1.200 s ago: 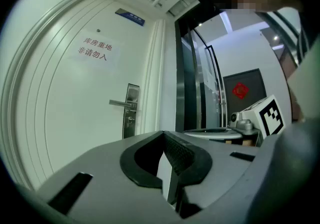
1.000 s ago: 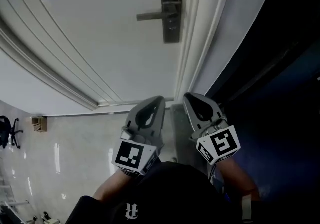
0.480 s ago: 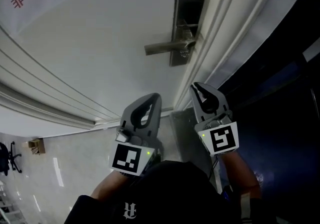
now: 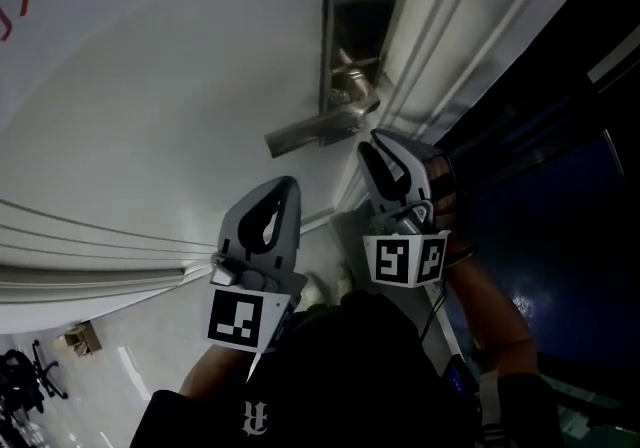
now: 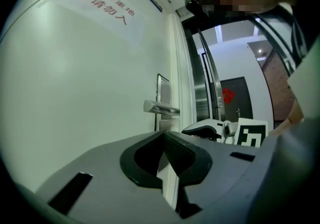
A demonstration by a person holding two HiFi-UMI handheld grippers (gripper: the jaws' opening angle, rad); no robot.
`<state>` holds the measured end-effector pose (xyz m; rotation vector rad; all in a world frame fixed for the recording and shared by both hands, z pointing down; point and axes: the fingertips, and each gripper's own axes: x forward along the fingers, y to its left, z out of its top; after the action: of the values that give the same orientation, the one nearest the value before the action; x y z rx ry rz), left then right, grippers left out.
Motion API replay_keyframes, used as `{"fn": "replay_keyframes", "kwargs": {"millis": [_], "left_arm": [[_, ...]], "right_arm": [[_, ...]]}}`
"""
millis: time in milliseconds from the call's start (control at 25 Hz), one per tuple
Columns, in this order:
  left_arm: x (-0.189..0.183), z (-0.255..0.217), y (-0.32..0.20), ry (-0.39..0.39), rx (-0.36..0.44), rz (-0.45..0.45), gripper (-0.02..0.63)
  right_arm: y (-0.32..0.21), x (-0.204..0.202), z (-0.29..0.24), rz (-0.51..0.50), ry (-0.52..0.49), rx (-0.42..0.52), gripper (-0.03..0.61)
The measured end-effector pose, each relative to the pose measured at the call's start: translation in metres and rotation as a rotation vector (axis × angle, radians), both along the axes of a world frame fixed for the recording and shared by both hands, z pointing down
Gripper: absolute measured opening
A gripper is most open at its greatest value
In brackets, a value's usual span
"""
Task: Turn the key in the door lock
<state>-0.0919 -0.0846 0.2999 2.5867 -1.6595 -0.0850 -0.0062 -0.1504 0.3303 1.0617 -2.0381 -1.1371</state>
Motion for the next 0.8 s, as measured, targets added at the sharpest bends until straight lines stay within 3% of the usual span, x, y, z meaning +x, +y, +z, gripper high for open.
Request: {"fn": "replay_keyframes", "kwargs": {"millis": [240, 440, 640, 720, 800], "left_arm": [[0.0, -0.002, -0.016, -0.011, 0.004, -0.009, 0.006], [-0.005, -0.008, -0.025, -0.011, 0.014, -0.02, 0.008], [-0.009, -0.015, -0.031, 0.007, 0.03, -0.015, 0.008], [-0.01, -0.018, -0.031, 0.013, 0.041, -0.012, 0.008], [-0.011, -0.02, -0.031, 0.017, 0.05, -0.012, 0.008]], "right_arm": [[-0.015, -0.012, 0.0, -0.002, 0.165, 0.189, 0.094], [-0.026, -0.017, -0.005, 0.029, 0.212, 0.257, 0.092], [-0.027, -0.02, -0.002, 0.042, 0.202, 0.224, 0.023], [-0.027, -0.02, -0.003, 0.051, 0.146, 0.169, 0.021], [-0.028, -0.019, -0.005, 0.056, 0.026, 0.068, 0.021]]}}
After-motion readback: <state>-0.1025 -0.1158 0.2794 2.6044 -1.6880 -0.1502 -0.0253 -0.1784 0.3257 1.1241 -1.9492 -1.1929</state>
